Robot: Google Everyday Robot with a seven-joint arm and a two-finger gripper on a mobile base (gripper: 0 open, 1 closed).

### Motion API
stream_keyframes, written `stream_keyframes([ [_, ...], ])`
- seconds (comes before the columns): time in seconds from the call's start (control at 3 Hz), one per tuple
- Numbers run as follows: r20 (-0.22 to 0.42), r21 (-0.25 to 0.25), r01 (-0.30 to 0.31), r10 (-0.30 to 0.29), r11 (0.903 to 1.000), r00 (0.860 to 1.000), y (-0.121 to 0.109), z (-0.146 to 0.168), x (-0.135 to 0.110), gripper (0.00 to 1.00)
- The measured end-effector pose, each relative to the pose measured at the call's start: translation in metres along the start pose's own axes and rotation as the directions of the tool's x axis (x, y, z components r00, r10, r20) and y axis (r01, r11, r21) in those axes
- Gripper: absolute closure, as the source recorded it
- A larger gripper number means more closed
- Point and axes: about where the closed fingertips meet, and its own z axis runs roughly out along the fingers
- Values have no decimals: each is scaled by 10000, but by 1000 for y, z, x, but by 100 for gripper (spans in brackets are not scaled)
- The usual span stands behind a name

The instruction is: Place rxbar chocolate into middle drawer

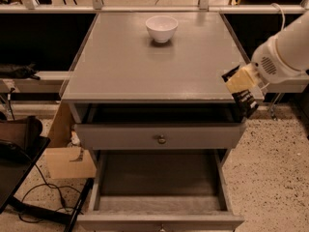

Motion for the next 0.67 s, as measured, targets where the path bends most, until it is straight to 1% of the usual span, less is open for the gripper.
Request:
stream_keyframes([
  [0.33, -23, -967, -255, 254, 9950, 9997, 20, 24, 75, 100],
  [0.67, 542, -1827, -168, 271, 9830, 9982, 40, 50, 102, 100],
])
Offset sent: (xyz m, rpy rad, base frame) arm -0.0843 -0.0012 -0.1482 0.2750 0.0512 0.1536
